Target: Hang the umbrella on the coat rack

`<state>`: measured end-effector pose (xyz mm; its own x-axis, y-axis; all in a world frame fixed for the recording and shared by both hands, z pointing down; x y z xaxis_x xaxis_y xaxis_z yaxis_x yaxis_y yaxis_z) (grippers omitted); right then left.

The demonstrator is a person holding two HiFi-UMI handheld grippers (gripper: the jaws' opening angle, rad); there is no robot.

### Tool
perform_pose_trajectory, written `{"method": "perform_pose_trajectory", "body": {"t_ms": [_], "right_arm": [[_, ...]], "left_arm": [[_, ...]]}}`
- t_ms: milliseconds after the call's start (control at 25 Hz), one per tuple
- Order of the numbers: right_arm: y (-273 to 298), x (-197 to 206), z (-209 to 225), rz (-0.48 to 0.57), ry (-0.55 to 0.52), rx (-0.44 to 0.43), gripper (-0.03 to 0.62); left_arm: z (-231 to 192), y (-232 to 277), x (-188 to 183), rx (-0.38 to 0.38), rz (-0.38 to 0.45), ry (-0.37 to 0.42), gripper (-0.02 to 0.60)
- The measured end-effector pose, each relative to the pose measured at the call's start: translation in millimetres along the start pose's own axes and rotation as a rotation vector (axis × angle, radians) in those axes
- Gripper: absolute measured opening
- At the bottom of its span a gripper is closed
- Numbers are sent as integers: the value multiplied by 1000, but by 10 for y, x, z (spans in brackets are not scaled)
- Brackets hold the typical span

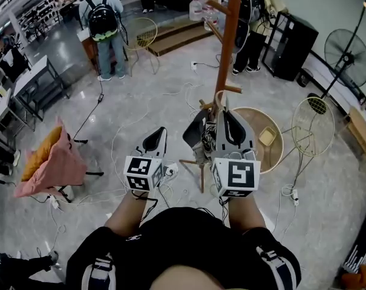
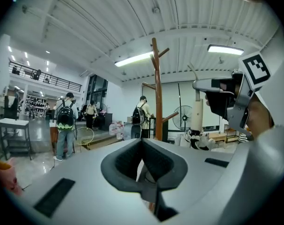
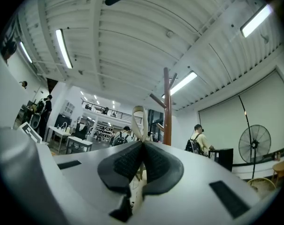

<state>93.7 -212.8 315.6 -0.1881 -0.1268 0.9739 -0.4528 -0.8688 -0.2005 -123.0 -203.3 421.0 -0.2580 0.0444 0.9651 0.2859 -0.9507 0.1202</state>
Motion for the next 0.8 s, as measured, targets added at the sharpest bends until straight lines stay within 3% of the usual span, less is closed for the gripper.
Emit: {"method": "perform_pose_trajectory", "body": {"t_ms": [320, 800], "right_arm": [[783, -454, 267, 96, -111, -38, 15], [1399, -995, -61, 178, -273, -6, 15]], "left_arm": [[-195, 840, -155, 1, 17, -17, 18], [-647, 1173, -24, 80, 63, -44, 18]]}}
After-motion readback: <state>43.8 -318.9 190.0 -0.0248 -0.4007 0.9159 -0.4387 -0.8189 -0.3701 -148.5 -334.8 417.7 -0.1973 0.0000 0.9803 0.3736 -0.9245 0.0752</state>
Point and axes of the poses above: the fingertips, and each gripper's own axes: y forward along the fingers, z to its right, x out of its underside, the point moved 8 cm from there along -y, backward along the fingers, and after that the axes turned 14 degrees about y, right-handed, at the moved point
